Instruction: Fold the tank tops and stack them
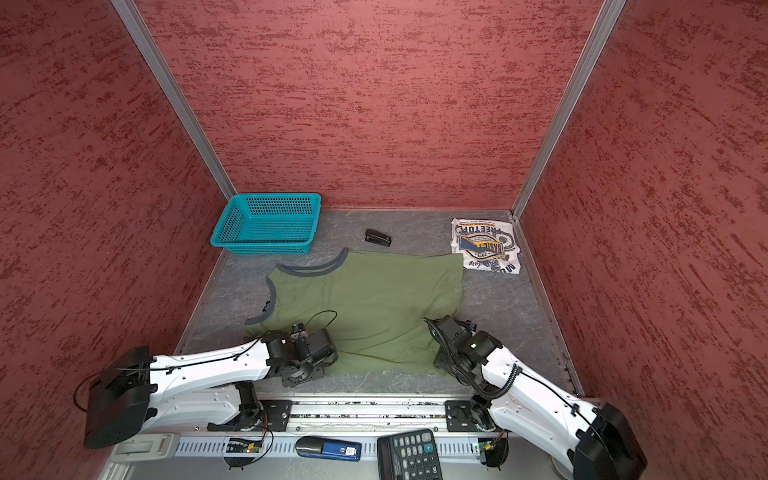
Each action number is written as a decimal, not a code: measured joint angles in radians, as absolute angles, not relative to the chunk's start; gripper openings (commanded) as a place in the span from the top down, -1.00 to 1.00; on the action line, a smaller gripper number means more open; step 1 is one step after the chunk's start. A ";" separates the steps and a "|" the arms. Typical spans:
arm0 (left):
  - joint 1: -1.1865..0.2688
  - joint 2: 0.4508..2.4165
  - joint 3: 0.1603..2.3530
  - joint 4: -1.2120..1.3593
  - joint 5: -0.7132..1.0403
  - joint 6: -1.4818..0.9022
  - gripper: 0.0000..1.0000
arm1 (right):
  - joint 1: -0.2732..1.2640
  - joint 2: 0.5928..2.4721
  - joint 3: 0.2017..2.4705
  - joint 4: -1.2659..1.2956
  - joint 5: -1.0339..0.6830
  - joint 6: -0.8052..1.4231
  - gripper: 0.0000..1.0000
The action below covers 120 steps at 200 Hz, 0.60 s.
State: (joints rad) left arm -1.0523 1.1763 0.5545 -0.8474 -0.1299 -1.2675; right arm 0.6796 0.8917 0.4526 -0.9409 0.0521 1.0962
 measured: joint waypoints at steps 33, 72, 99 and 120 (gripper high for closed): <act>-1.010 1.176 0.536 -0.807 -0.128 -1.242 0.36 | 0.694 0.941 0.440 -0.915 0.054 1.097 -0.23; -1.006 1.176 0.536 -0.794 -0.118 -1.213 0.71 | 0.702 0.959 0.451 -0.926 0.069 1.102 -0.19; -1.043 1.141 0.537 -0.839 -0.130 -1.225 0.83 | 0.704 0.956 0.481 -0.969 0.099 1.102 -0.20; -1.086 1.073 0.537 -0.881 -0.131 -1.242 0.87 | 0.704 0.945 0.511 -1.002 0.126 1.104 -0.20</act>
